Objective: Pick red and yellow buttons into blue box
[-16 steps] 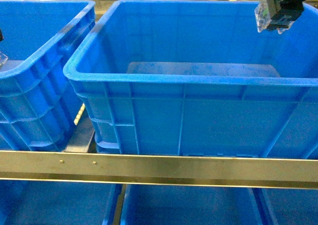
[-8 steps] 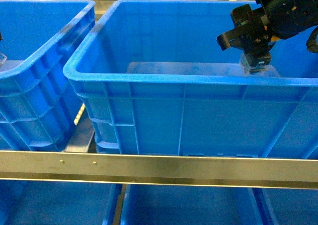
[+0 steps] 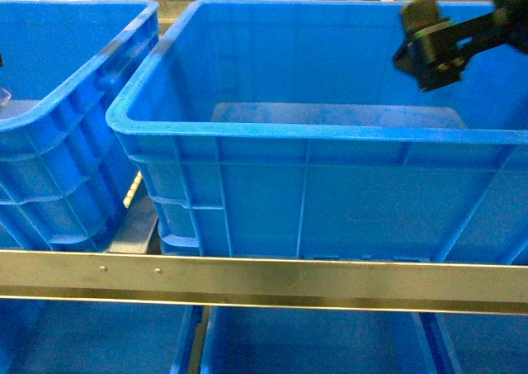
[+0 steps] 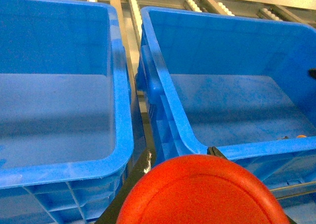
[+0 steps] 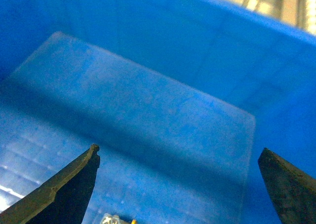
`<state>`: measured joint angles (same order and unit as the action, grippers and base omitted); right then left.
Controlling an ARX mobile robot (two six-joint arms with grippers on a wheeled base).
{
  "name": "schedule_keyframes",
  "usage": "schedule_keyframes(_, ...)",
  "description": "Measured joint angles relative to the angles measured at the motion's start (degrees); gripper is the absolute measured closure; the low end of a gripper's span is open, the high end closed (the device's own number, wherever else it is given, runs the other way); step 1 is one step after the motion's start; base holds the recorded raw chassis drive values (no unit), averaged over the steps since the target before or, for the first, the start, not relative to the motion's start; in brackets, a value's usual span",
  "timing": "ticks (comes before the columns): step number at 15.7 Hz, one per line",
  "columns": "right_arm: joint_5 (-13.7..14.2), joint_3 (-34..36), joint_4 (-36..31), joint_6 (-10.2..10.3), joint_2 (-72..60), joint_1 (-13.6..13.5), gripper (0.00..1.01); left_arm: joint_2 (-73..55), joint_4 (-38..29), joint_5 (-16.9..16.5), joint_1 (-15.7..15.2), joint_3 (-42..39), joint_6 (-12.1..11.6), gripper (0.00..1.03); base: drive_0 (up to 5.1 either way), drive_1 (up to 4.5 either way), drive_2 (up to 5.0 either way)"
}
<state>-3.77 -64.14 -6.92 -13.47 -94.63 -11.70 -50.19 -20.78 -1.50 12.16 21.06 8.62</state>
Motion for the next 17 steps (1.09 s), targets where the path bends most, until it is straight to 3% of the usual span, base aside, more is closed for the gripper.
schedule_keyframes(6,-6.1,18.6,-12.5,3.9,23.1,11.1,0.03,0.0,0.0,0.0,0.0,0.0,0.0,0.77,0.0,0.00,0.0)
schedule_keyframes(8,-9.6,24.1,-16.4,6.6,32.1,14.7,0.03,0.0,0.0,0.0,0.0,0.0,0.0,0.77,0.0,0.00,0.0)
schedule_keyframes(10,-10.4,29.4,-17.3,9.3,40.2,17.6,0.03,0.0,0.0,0.0,0.0,0.0,0.0,0.77,0.0,0.00,0.0)
schedule_keyframes(12,-10.0,35.6,-15.3,11.9,48.0,18.4,0.03,0.0,0.0,0.0,0.0,0.0,0.0,0.77,0.0,0.00,0.0)
schedule_keyframes(14,-8.4,42.0,-13.2,13.7,54.2,16.0,0.03,0.0,0.0,0.0,0.0,0.0,0.0,0.77,0.0,0.00,0.0)
schedule_keyframes(15,-5.0,45.6,-12.4,13.9,56.8,13.7,0.03,0.0,0.0,0.0,0.0,0.0,0.0,0.77,0.0,0.00,0.0)
schedule_keyframes(17,-3.5,46.6,-12.7,13.9,57.3,13.2,0.03,0.0,0.0,0.0,0.0,0.0,0.0,0.77,0.0,0.00,0.0)
